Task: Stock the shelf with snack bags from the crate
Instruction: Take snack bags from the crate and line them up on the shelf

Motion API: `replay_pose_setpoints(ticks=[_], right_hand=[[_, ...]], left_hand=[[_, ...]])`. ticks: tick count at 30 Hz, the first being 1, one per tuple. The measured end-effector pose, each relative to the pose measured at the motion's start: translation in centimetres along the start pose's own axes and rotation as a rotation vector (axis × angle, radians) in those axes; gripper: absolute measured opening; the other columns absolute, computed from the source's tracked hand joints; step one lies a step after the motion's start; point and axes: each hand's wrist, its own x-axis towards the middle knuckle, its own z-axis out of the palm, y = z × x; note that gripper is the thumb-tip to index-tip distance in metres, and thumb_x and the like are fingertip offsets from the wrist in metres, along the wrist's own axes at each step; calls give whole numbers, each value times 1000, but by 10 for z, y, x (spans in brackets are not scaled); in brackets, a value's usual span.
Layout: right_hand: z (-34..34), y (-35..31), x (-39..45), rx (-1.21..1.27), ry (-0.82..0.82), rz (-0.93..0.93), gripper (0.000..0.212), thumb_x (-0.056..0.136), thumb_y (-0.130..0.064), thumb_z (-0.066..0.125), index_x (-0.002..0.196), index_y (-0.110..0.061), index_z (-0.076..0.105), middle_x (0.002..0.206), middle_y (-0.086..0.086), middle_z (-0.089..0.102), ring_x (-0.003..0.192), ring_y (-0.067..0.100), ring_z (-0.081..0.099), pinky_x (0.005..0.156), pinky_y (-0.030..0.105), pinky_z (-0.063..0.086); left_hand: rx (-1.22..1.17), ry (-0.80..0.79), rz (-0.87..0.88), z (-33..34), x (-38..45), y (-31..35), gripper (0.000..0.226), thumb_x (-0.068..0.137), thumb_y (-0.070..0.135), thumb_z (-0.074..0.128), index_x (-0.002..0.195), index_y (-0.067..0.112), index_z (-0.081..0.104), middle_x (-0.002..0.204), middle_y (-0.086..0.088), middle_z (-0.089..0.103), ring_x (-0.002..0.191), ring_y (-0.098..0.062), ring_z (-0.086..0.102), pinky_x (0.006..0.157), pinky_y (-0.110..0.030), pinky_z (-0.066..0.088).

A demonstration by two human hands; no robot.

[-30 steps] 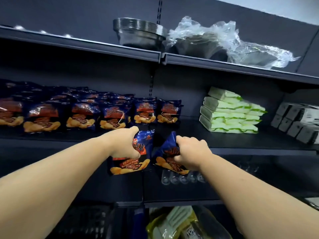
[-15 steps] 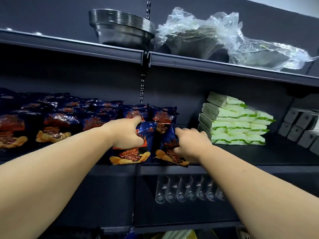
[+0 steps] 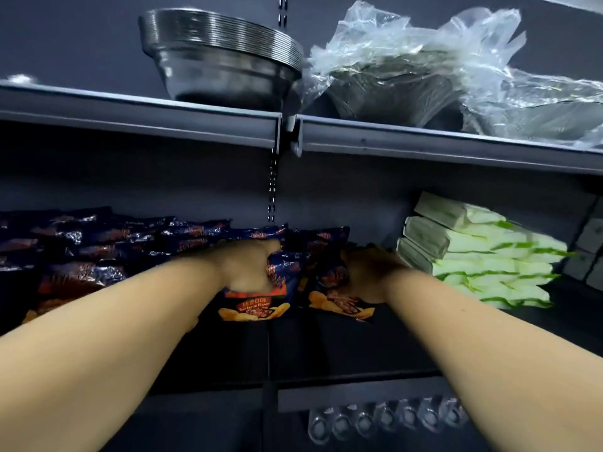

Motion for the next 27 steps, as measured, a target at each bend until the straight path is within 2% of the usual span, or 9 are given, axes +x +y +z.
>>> replay_pose_setpoints(ticks=[5, 8, 11, 14, 15, 17, 19, 23, 27], right_hand=[[0, 8, 26, -18, -29, -46, 70, 82, -63, 60, 138, -27, 41, 131, 2, 55, 121, 28, 47, 101, 42, 38], [2, 6, 40, -19, -66, -92, 66, 80, -62, 64, 132, -24, 45, 128, 2, 56, 119, 26, 50, 98, 38, 38], [7, 6, 51, -33, -98, -129, 70, 81, -59, 66, 136, -23, 43, 138, 3, 50, 124, 28, 46, 102, 39, 37], [13, 11, 60, -30, -102, -153, 75, 80, -59, 67, 140, -22, 40, 143, 3, 45, 128, 28, 44, 106, 41, 36], [14, 12, 62, -35, -102, -163, 76, 80, -60, 66, 140, -22, 39, 143, 3, 45, 129, 28, 43, 105, 41, 36], [17, 13, 67, -40, -101, -185, 75, 81, -57, 66, 140, -21, 39, 143, 3, 44, 129, 27, 42, 104, 40, 36], [20, 12, 73, -34, -93, -211, 71, 83, -52, 67, 140, -21, 38, 143, 3, 44, 129, 27, 42, 103, 39, 36], [25, 9, 85, -29, -66, -239, 63, 85, -44, 67, 138, -22, 40, 140, 3, 46, 127, 29, 44, 103, 44, 38], [30, 7, 98, -58, -33, -238, 65, 84, -42, 68, 140, -26, 37, 142, 3, 45, 128, 29, 42, 105, 47, 36]], left_hand=[[-8, -14, -12, -5, 22, -9, 69, 81, 35, 74, 138, 29, 37, 130, 2, 53, 101, -17, 57, 89, -32, 52], [-29, -40, -65, 0, 34, -11, 70, 82, 34, 74, 139, 28, 34, 116, -2, 60, 95, -21, 63, 84, -35, 55], [-62, -44, -112, 5, 43, -11, 64, 86, 21, 68, 140, 22, 33, 92, -6, 63, 71, -17, 59, 61, -27, 49], [-24, -16, -133, 12, 53, -10, 63, 87, 22, 66, 140, 21, 33, 86, 2, 57, 74, -16, 55, 66, -28, 42], [-18, -3, -139, 13, 56, -12, 63, 87, 23, 65, 140, 22, 33, 91, 3, 56, 81, -18, 54, 73, -31, 40], [10, 7, -164, 15, 61, -12, 63, 88, 25, 64, 142, 25, 32, 121, -3, 56, 104, -23, 51, 92, -40, 37], [105, 33, -188, 16, 66, -13, 63, 88, 29, 63, 142, 29, 31, 143, -3, 43, 127, -27, 38, 105, -47, 25], [205, 52, -184, 20, 77, -17, 67, 86, 25, 62, 145, 34, 30, 153, -2, 30, 141, -29, 20, 111, -52, 12], [236, 62, -190, 26, 85, -18, 70, 86, 21, 61, 146, 34, 29, 152, -5, 28, 141, -30, 18, 111, -53, 12]])
